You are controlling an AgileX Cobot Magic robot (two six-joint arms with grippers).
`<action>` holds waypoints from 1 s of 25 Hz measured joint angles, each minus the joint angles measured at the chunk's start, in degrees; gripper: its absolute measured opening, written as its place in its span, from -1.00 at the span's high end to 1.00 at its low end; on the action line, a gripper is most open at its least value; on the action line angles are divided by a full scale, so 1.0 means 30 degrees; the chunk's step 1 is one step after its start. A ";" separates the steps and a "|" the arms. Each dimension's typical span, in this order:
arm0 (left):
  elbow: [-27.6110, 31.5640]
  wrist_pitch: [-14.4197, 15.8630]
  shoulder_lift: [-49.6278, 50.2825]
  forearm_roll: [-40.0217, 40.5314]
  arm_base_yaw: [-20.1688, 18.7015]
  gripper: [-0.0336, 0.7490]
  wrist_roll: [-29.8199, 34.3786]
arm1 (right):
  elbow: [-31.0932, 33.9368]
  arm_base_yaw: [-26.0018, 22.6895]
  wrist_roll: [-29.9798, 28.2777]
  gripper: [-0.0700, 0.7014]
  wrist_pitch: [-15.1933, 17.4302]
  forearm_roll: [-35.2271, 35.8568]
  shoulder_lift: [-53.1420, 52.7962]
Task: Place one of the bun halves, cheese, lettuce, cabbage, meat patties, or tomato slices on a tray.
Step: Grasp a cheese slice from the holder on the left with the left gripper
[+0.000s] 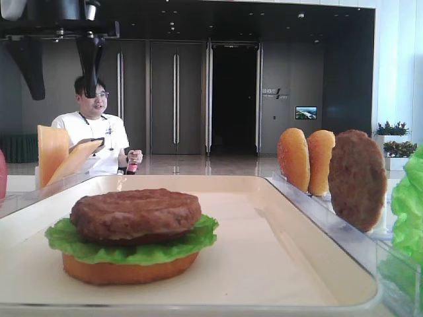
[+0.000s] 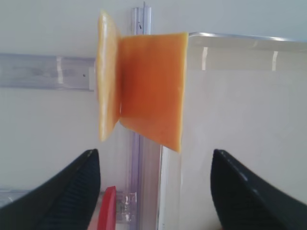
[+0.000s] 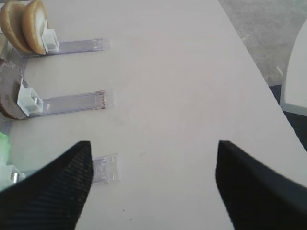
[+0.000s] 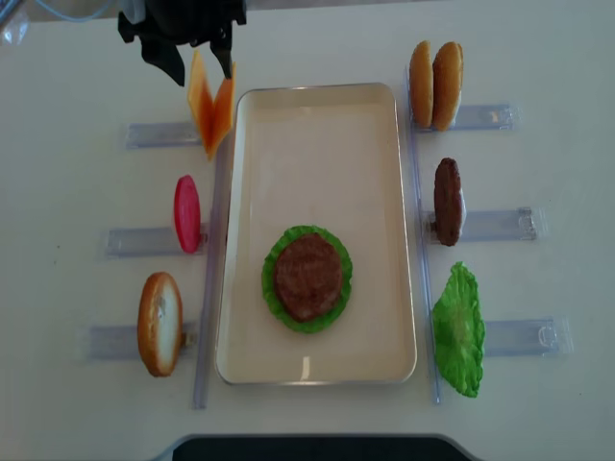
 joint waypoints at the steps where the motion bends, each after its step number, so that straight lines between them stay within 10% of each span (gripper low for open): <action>1: 0.0000 0.0000 0.0000 0.0040 0.0000 -0.48 -0.0038 | 0.0000 0.0000 0.0000 -0.58 0.0000 0.0000 0.0000; 25: -0.2877 0.0023 0.3564 -0.0872 0.0000 -0.48 -0.0157 | 0.0000 0.0000 0.0000 -0.57 0.0000 0.0000 0.0000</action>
